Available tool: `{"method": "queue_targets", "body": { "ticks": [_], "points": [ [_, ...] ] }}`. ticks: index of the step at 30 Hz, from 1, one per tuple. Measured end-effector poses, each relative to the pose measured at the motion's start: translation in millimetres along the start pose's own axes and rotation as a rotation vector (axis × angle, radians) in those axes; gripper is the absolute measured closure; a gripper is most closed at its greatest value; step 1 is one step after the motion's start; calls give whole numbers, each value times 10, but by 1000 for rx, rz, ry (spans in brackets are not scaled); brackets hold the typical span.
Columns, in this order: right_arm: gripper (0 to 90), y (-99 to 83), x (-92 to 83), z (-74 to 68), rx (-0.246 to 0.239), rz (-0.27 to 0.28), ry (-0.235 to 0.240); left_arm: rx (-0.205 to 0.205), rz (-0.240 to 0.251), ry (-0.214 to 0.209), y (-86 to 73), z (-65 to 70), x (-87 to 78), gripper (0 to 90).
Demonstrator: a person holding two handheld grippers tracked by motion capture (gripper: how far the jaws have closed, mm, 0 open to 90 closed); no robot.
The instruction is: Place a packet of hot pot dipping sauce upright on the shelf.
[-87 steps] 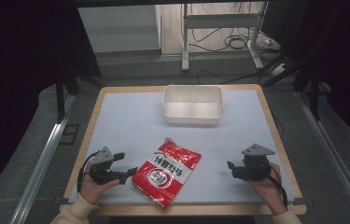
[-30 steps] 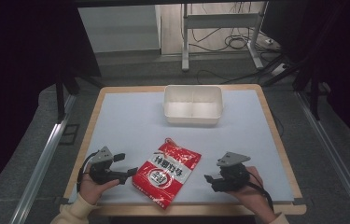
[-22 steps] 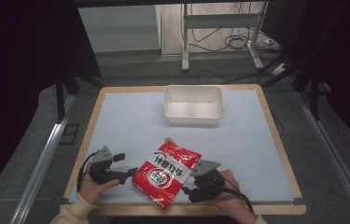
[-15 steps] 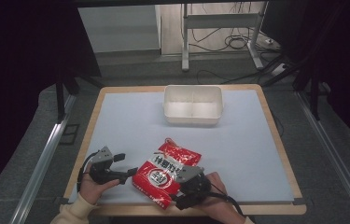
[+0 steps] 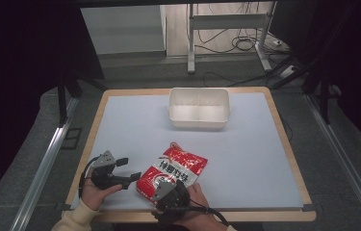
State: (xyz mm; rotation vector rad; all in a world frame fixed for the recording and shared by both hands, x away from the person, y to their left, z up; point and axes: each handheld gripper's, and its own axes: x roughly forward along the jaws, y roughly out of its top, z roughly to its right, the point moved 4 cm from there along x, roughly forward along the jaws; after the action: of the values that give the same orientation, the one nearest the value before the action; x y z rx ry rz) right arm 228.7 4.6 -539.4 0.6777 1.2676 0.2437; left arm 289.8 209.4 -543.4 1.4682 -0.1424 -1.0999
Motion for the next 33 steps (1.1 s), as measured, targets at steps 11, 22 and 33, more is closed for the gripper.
{"method": "queue_targets", "body": {
  "ticks": [11, 22, 33],
  "points": [
    [165, -74, 112, -44, -36, -54, -55, 10, -3, -6, 2, -2, -9, 175],
    [240, -125, 66, 13, -50, -68, -136, 6, 0, -8, 4, 3, -7, 175],
    [481, -110, -168, 183, -48, -46, -168, 6, 3, -9, 6, 0, -12, 175]
  ]
}}
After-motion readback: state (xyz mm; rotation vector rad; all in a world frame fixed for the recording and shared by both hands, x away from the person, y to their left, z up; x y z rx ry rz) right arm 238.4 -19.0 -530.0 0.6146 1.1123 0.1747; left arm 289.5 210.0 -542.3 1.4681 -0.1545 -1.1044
